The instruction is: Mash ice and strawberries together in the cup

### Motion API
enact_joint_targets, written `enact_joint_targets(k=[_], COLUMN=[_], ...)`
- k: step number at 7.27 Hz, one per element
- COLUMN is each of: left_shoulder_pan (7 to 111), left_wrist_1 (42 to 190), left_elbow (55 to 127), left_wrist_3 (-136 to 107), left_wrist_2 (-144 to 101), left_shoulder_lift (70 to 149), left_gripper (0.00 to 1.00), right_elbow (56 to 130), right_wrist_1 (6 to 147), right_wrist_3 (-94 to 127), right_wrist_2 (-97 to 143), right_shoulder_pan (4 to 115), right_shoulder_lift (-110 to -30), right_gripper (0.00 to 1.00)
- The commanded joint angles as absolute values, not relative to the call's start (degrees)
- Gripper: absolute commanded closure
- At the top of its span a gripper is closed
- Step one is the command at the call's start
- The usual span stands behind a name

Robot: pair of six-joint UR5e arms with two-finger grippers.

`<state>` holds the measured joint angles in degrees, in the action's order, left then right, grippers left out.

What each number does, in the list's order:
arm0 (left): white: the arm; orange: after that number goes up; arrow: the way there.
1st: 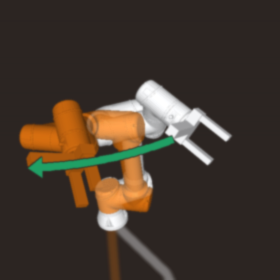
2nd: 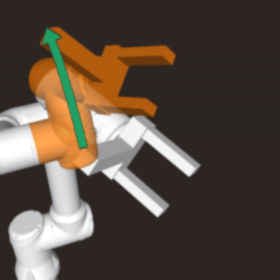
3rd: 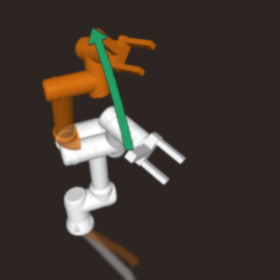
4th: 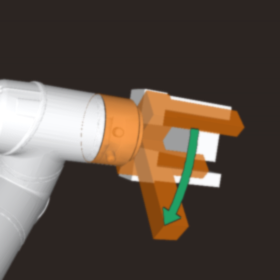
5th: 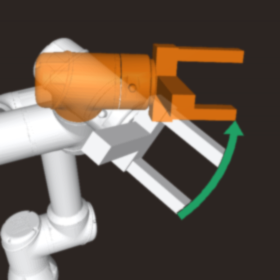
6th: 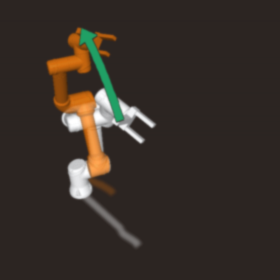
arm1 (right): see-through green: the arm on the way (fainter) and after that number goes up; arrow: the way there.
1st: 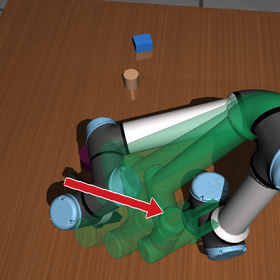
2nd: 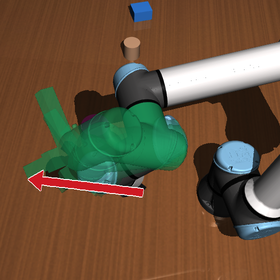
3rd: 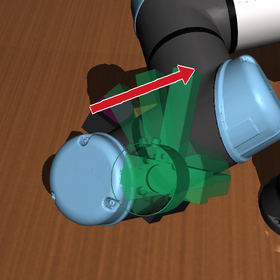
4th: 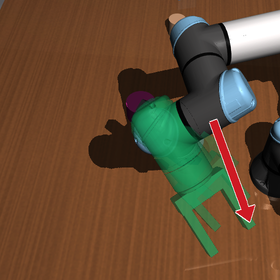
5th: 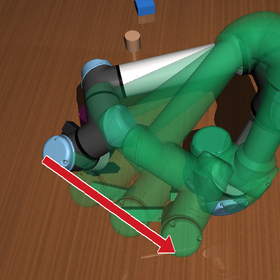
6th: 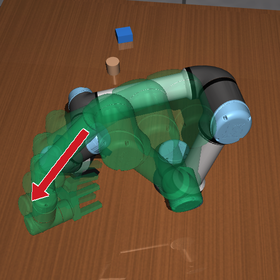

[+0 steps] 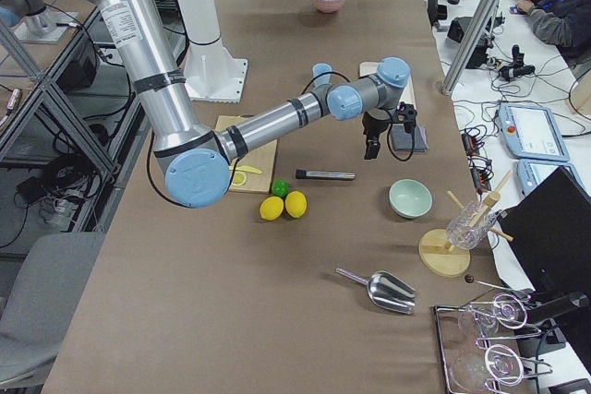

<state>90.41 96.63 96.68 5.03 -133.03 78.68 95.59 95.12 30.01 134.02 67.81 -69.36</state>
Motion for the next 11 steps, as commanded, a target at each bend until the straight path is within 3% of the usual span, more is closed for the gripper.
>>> enact_joint_targets(k=[1,4,11], left_shoulder_pan=[89.21,89.12,89.12], left_wrist_1=[75.12,75.32,77.87], left_elbow=[102.82,102.74,102.92], left_wrist_3=[4.21,4.22,4.22], left_wrist_2=[-132.63,-132.71,-132.71], left_shoulder_lift=[86.20,86.13,84.82], left_gripper=[0.01,0.01,0.01], right_elbow=[101.93,104.24,104.42], right_wrist_1=[109.45,109.95,106.72], right_wrist_3=[17.21,15.91,-5.45], right_wrist_2=[133.42,129.23,127.44], right_shoulder_pan=[71.35,75.39,92.81], right_shoulder_lift=[-71.44,-83.54,-96.76], right_gripper=[0.00,0.00,0.00])
